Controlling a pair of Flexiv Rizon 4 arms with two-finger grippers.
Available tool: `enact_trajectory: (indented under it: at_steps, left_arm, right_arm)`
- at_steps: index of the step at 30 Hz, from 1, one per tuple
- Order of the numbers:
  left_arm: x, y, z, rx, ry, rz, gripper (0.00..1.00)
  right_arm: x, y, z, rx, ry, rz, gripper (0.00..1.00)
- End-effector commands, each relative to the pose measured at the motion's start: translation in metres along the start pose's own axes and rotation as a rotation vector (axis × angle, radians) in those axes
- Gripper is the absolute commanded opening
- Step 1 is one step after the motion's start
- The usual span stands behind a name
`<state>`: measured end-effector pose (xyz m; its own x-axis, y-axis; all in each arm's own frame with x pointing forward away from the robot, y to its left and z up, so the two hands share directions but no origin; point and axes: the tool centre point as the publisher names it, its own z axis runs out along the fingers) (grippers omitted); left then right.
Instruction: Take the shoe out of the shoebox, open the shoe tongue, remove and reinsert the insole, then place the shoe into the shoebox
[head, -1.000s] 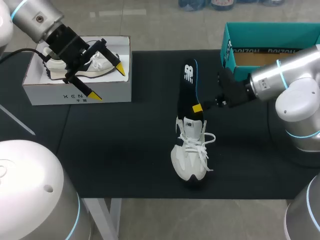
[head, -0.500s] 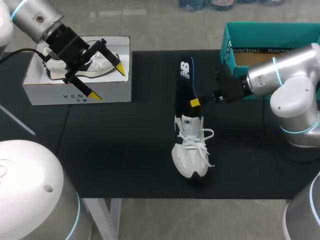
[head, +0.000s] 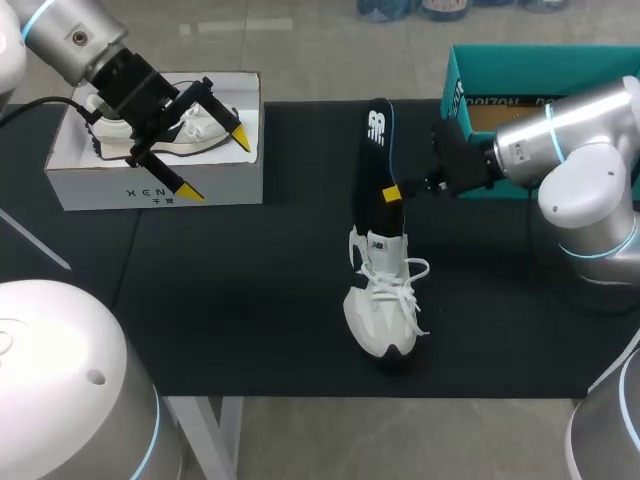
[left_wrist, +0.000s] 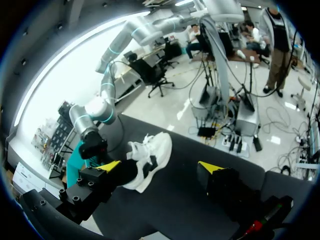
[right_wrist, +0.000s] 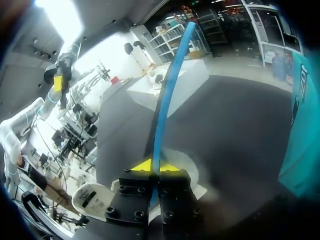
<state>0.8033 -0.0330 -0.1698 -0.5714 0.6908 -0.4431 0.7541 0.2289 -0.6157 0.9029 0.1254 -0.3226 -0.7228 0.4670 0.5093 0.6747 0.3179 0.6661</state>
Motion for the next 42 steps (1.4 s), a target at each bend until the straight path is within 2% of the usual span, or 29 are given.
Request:
enact_trajectory:
  at_steps: [1,12,21,22,23,24,30,36,41,42]
  left_arm:
    - [0.001,0.000,-0.001,-0.002,0.002,0.000,1.00]
    - [0.001,0.000,-0.001,-0.002,0.002,0.000,1.00]
    - [0.001,0.000,-0.001,-0.002,0.002,0.000,1.00]
    - [0.001,0.000,-0.001,-0.002,0.002,0.000,1.00]
    - [0.001,0.000,-0.001,-0.002,0.002,0.000,1.00]
    - [0.001,0.000,-0.001,-0.002,0.002,0.000,1.00]
    - [0.001,0.000,-0.001,-0.002,0.002,0.000,1.00]
    - [0.001,0.000,-0.001,-0.002,0.002,0.000,1.00]
    - [0.001,0.000,-0.001,-0.002,0.002,0.000,1.00]
    - [0.001,0.000,-0.001,-0.002,0.002,0.000,1.00]
  right_arm:
    - [-0.001,-0.010,0.002,0.015,0.004,0.008,0.00]
    - [0.011,-0.050,0.002,0.059,0.014,0.028,0.00]
    - [0.018,-0.065,0.005,0.093,0.013,0.041,0.00]
    - [0.019,-0.064,0.005,0.092,0.010,0.044,0.28]
    - [0.019,-0.061,0.004,0.091,0.010,0.045,0.86]
    - [0.020,-0.059,0.004,0.088,0.008,0.041,1.00]
    - [0.023,-0.039,0.003,0.079,0.006,0.009,1.00]
    - [0.017,-0.019,0.009,0.071,0.004,-0.011,1.00]
    - [0.015,-0.012,0.013,0.073,0.003,-0.022,1.00]
    - [0.015,-0.011,0.013,0.073,0.002,-0.024,0.72]
